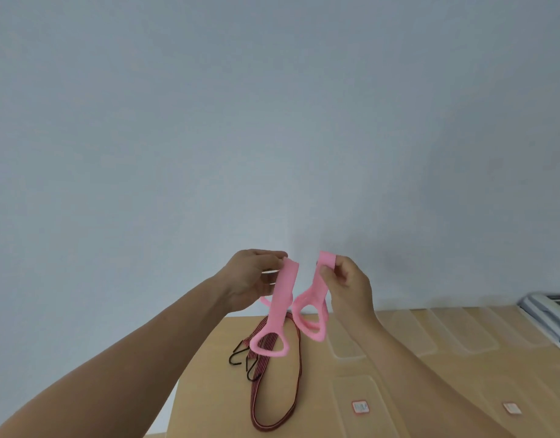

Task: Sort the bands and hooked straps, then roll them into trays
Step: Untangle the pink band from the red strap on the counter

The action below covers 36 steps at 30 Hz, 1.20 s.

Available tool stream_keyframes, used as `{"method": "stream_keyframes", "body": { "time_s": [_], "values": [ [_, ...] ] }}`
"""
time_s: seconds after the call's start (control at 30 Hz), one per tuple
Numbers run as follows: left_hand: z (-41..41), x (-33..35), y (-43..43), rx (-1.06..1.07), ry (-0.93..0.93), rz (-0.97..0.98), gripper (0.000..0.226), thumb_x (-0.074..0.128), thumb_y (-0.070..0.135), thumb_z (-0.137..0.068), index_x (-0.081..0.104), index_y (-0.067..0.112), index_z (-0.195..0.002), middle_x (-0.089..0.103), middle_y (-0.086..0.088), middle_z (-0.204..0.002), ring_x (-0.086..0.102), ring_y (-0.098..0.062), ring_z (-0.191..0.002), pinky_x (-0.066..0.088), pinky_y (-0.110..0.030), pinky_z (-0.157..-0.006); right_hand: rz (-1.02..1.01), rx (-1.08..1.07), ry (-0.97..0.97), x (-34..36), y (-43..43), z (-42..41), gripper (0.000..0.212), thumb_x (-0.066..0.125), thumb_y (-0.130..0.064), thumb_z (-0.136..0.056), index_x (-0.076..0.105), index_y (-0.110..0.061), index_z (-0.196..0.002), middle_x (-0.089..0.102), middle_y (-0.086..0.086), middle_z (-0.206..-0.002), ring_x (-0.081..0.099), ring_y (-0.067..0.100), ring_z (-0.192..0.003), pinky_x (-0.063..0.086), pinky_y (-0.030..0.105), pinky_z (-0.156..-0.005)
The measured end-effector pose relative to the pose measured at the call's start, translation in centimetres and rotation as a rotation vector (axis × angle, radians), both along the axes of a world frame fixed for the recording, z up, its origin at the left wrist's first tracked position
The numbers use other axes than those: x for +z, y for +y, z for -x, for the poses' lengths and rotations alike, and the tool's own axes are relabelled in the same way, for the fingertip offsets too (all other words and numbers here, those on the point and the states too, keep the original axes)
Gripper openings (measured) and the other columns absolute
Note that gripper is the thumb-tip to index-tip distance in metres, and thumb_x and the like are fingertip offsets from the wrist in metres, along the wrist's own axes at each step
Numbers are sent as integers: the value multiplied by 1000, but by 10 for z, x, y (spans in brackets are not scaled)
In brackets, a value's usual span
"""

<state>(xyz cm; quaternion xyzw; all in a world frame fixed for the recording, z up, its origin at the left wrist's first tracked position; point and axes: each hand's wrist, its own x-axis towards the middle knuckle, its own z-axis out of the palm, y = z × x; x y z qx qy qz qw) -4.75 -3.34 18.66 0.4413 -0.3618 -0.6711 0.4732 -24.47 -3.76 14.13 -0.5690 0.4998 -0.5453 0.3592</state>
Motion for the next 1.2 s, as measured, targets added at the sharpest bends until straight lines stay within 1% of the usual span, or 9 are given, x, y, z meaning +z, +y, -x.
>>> {"method": "stream_keyframes", "body": {
  "time_s": [0.17, 0.3, 0.4, 0.53, 0.7, 0.87, 1.0, 1.13, 1.2],
  "values": [
    [2, 9, 7, -181, 33, 41, 23, 57, -8, -87, 67, -5, -108, 68, -16, -94, 64, -26, -79, 57, -33, -74, 9, 76, 42, 12, 5, -6, 15, 54, -23, -98, 66, -30, -94, 68, 3, -92, 61, 9, -76, 53, 25, -69],
    [5, 13, 8, -148, 28, 73, 39, 56, -16, -87, 57, -3, -124, 70, -20, -105, 68, -27, -87, 58, -32, -77, -207, 328, -203, 9, 19, -13, 20, 61, -39, -90, 69, -30, -106, 72, 5, -103, 70, 20, -89, 60, 40, -70],
    [10, 12, 8, -10, -8, 97, 36, 65, -12, -86, 59, -1, -120, 69, -22, -111, 71, -24, -86, 60, -27, -73, -221, 290, -217, 9, 23, -15, 28, 70, -35, -79, 68, -24, -105, 74, 10, -99, 73, 24, -86, 56, 34, -68],
    [18, 9, 6, 191, 28, 104, 26, 71, -13, -80, 64, -3, -103, 69, -16, -90, 72, -23, -73, 59, -25, -64, -176, 176, -108, 6, 25, -24, 10, 64, -20, -92, 66, -23, -101, 75, 2, -83, 71, 19, -71, 56, 31, -61],
    [22, 11, 3, 341, 142, 34, 22, 74, -14, -76, 61, 0, -87, 67, -16, -79, 69, -26, -66, 59, -28, -58, -172, 265, -130, -2, 34, -34, 8, 65, -19, -95, 69, -16, -100, 76, 1, -92, 72, 17, -83, 58, 29, -70],
    [22, 6, -1, 421, 161, -18, 19, 73, -12, -78, 60, 2, -78, 66, -14, -78, 67, -27, -71, 60, -36, -73, -176, 255, -58, -8, 40, -45, 21, 77, -11, -83, 67, -18, -100, 76, 0, -91, 73, 19, -83, 58, 28, -70],
    [13, 0, 1, 337, 99, 39, 12, 73, 0, -85, 61, 0, -85, 66, -13, -86, 68, -23, -72, 61, -31, -68, -230, 161, -52, -8, 39, -47, 13, 73, -14, -80, 68, -17, -92, 74, 10, -86, 71, 28, -78, 58, 47, -75],
    [-7, -20, 11, 50, -380, 183, 44, 73, 36, -87, 59, 11, -120, 65, -1, -115, 64, -14, -103, 55, -32, -83, -262, 132, -183, -5, 36, -38, 16, 76, -14, -82, 69, -15, -96, 75, 9, -85, 73, 27, -75, 61, 42, -69],
    [-8, -34, 20, -193, -415, 184, 43, 70, 35, -90, 58, 13, -125, 68, -4, -117, 67, -15, -104, 55, -28, -82, -256, 76, -202, -4, 32, -33, 14, 75, -15, -84, 70, -12, -96, 76, 10, -86, 74, 29, -78, 61, 42, -71]
  ]
}}
